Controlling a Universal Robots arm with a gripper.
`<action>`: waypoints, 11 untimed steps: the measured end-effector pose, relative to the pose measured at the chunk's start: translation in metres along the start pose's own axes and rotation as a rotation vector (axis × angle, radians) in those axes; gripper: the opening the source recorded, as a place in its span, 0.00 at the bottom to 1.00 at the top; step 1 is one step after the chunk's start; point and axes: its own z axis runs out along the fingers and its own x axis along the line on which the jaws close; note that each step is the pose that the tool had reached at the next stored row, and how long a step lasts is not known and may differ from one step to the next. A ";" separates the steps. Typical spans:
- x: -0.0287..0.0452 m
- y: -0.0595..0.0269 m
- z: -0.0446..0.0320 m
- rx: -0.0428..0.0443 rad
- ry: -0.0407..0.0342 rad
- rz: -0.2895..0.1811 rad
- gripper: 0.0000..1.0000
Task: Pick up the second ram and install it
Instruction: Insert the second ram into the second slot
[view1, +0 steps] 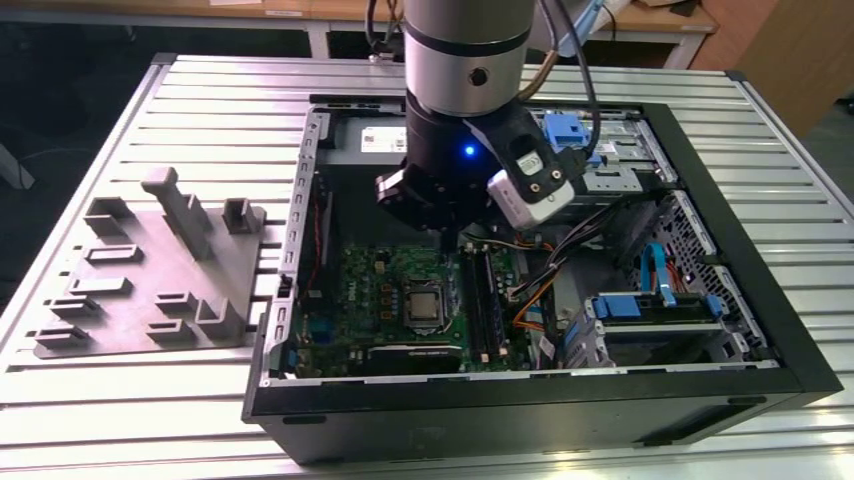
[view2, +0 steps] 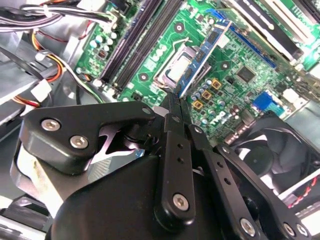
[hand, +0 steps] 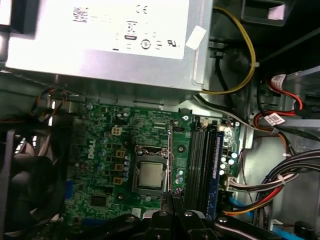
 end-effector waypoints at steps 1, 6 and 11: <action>-0.0017 -0.0001 0.0001 0.0000 0.0001 0.000 0.11; -0.0121 -0.0011 0.0005 -0.0002 0.0009 0.000 0.11; -0.0196 -0.0019 0.0008 -0.0001 0.0010 0.000 0.11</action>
